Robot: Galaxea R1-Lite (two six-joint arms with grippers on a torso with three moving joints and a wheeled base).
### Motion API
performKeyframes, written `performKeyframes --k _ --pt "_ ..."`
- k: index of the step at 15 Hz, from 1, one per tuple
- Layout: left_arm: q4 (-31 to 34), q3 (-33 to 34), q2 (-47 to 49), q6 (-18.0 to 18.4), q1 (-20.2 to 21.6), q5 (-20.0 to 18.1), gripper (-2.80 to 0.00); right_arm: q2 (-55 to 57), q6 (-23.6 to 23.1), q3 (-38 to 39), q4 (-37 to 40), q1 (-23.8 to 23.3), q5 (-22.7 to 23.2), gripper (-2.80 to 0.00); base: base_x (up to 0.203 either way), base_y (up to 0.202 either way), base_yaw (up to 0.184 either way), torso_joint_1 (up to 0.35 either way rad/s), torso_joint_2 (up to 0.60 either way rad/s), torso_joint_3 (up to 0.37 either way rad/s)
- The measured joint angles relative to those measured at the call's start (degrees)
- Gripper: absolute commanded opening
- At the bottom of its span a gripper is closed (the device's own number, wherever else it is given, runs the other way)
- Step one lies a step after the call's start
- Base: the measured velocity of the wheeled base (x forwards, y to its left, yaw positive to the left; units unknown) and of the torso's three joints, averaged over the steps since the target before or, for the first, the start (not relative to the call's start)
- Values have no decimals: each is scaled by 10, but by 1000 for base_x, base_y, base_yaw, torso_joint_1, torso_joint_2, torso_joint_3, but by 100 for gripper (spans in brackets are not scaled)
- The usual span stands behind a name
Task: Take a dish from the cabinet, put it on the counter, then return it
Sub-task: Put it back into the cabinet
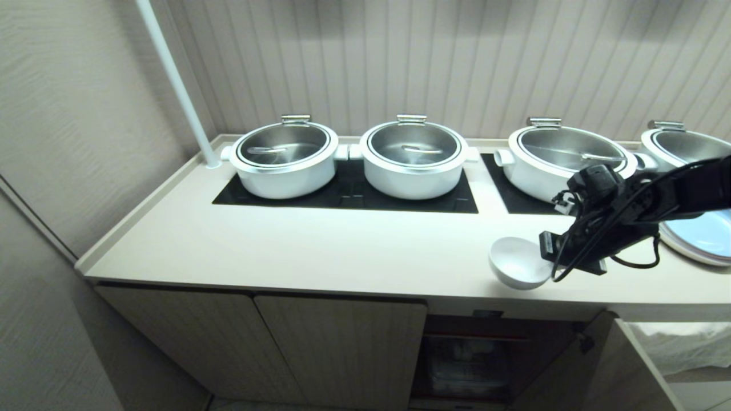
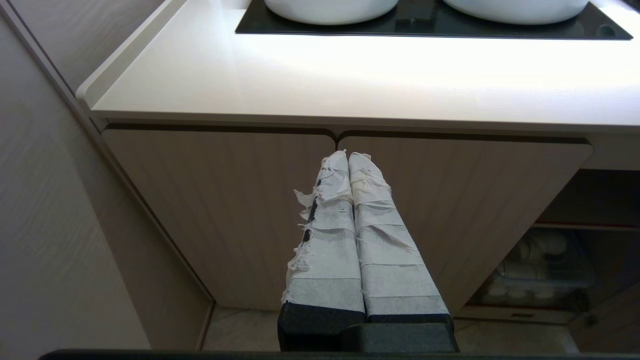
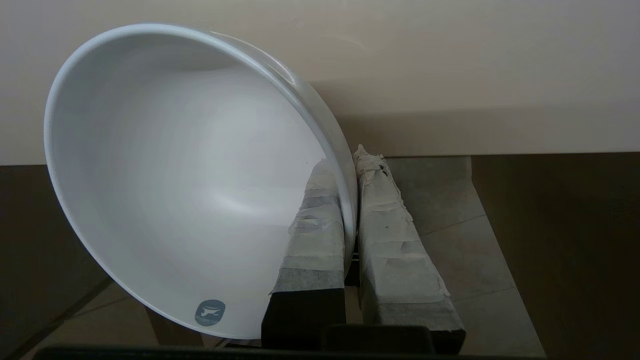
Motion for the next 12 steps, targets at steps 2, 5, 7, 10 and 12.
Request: performKeyframes --k 2,5,7,10,12 --pt "0 0 0 0 0 0 -280 -12 0 15 0 0 1 -280 0 0 0 0 0 0" --pt "0 0 0 0 0 0 -280 -27 0 33 -1 1 1 -280 0 0 0 0 0 0" --pt "0 0 0 0 0 0 -280 -37 2 47 -1 0 1 -280 0 0 0 0 0 0" --pt "0 0 0 0 0 0 -280 -51 19 60 -1 1 1 -280 0 0 0 0 0 0" --pt "0 0 0 0 0 0 -280 -60 21 68 -1 1 1 -280 0 0 0 0 0 0"
